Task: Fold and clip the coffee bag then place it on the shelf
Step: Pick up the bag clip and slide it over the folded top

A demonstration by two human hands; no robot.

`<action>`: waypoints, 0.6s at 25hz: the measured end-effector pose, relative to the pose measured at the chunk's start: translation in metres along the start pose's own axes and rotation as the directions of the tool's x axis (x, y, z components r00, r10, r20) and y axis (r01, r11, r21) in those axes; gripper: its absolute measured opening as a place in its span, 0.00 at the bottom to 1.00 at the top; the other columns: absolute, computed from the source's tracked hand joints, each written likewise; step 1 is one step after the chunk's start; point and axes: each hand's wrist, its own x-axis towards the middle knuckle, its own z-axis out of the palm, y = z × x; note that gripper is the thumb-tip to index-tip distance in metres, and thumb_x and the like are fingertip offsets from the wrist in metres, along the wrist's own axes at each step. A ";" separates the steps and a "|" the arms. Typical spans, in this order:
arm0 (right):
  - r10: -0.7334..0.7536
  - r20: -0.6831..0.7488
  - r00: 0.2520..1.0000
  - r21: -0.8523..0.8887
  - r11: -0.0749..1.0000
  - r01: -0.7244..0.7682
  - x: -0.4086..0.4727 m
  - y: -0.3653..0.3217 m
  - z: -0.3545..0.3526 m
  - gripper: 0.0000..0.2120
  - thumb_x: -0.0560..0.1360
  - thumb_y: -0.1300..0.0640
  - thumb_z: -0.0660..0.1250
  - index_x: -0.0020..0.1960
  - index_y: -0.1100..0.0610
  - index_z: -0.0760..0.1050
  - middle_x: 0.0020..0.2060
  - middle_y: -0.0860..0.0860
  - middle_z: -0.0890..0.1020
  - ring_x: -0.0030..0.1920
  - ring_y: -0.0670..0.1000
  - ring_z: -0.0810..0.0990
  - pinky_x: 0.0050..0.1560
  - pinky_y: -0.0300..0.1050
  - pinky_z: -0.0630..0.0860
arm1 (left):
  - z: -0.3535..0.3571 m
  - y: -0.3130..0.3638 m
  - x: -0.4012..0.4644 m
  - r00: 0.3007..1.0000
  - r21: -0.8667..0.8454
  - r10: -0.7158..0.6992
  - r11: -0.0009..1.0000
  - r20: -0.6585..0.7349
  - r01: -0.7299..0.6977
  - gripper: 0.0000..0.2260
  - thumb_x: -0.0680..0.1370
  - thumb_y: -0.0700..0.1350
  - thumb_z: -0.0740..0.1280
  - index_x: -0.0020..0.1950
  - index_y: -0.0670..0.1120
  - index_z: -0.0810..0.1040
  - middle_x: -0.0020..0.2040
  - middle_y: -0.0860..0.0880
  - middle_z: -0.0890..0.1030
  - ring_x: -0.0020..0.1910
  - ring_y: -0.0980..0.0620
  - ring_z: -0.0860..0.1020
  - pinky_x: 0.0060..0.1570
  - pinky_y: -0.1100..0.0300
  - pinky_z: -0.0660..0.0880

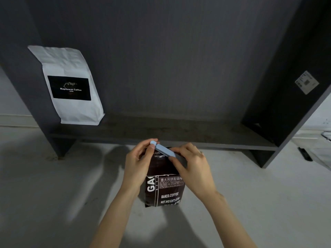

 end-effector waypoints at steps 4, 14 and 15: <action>-0.071 -0.065 0.995 -0.079 0.995 0.066 -0.005 -0.001 0.006 0.07 0.72 0.58 0.66 0.50 0.56 0.77 0.43 0.52 0.80 0.40 0.54 0.79 0.37 0.43 0.73 | 0.003 0.001 0.001 1.000 0.046 -0.019 0.999 -0.005 0.020 0.09 0.76 0.43 0.62 0.41 0.55 0.78 0.46 0.55 0.82 0.44 0.63 0.79 0.42 0.74 0.74; -0.114 -0.077 0.990 -0.007 0.993 0.114 -0.008 0.004 0.010 0.07 0.72 0.61 0.66 0.50 0.57 0.76 0.44 0.52 0.80 0.38 0.49 0.79 0.36 0.36 0.73 | 0.010 0.004 -0.001 0.997 0.023 -0.028 0.999 -0.070 0.030 0.11 0.75 0.39 0.62 0.39 0.53 0.77 0.43 0.56 0.81 0.39 0.67 0.79 0.39 0.76 0.73; -0.112 -0.079 0.991 -0.006 0.994 0.112 -0.009 0.004 0.010 0.07 0.72 0.61 0.66 0.50 0.57 0.75 0.45 0.52 0.80 0.37 0.49 0.79 0.35 0.37 0.74 | 0.011 0.004 -0.001 0.997 0.025 -0.032 0.999 -0.075 0.034 0.11 0.75 0.39 0.62 0.39 0.53 0.77 0.43 0.55 0.81 0.38 0.67 0.79 0.39 0.76 0.73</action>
